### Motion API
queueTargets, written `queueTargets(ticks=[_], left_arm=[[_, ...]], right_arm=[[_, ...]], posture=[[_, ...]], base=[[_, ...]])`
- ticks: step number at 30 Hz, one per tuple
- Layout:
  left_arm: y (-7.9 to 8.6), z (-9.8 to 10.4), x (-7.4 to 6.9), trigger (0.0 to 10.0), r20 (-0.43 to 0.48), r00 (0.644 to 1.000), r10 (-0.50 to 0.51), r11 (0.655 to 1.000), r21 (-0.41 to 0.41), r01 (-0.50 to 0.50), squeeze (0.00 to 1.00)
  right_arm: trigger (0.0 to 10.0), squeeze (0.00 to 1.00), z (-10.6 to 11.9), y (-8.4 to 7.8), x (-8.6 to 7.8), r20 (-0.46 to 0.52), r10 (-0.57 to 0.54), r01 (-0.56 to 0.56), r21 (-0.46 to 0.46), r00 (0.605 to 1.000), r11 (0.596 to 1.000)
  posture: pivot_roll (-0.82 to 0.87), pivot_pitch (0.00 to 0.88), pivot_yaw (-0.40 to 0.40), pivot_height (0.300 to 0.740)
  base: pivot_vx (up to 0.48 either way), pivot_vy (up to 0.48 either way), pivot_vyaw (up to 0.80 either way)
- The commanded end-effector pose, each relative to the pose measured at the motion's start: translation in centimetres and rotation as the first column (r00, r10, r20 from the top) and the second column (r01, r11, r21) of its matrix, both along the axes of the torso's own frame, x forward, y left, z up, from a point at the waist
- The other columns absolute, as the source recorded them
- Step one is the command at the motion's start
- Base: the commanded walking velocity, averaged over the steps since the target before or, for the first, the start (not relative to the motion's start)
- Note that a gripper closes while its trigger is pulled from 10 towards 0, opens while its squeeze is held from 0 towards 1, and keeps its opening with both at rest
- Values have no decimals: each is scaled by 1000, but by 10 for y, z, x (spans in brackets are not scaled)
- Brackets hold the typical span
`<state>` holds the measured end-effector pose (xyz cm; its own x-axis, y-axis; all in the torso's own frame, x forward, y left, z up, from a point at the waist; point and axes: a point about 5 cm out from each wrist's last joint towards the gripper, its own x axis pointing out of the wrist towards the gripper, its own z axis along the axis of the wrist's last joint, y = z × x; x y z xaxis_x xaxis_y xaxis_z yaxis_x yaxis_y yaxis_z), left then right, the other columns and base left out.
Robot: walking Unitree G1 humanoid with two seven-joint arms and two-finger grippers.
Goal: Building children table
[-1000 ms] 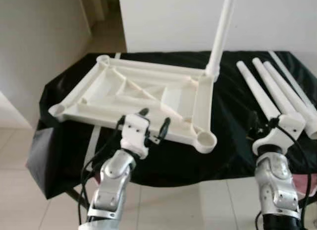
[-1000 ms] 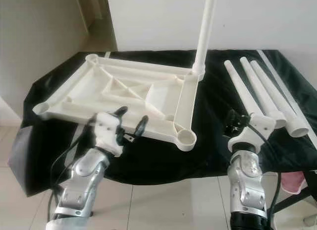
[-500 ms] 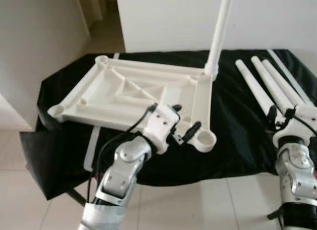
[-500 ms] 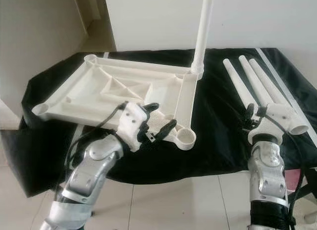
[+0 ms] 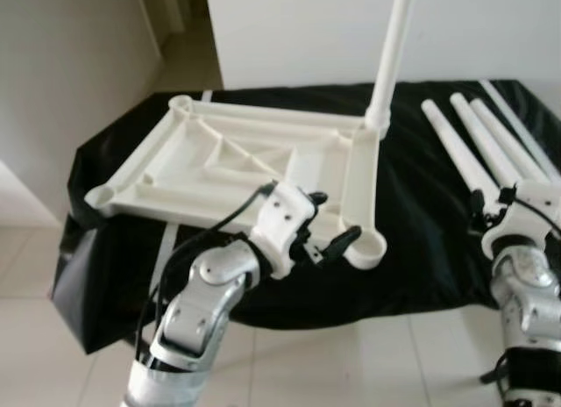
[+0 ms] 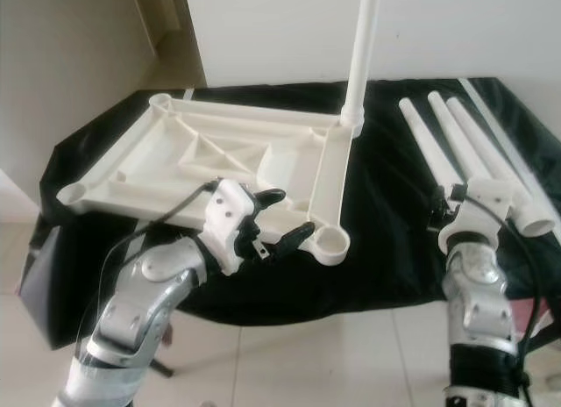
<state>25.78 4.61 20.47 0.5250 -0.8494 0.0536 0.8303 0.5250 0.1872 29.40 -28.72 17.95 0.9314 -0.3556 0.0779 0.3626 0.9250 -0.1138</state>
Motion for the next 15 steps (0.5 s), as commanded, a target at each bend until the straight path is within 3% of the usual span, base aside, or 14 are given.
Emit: queueTargets(ticks=[1, 15], left_arm=[[3, -1, -4, 10000, -22, 1000, -3, 1000, -3, 3, 0], [9, -1, -12, 10000, -88, 996, 15, 1000, 5, -15, 0]], right_arm=[[10000, 0, -3, -1, 0, -26, -2, 2, 0, 1000, 1000], [10000, 0, 5, -8, -1, -36, -73, 72, -17, 997, 997]], posture=[[-9, 146, 86, 740], [6, 209, 92, 740]], base=[[0, 0, 0], [0, 0, 0]])
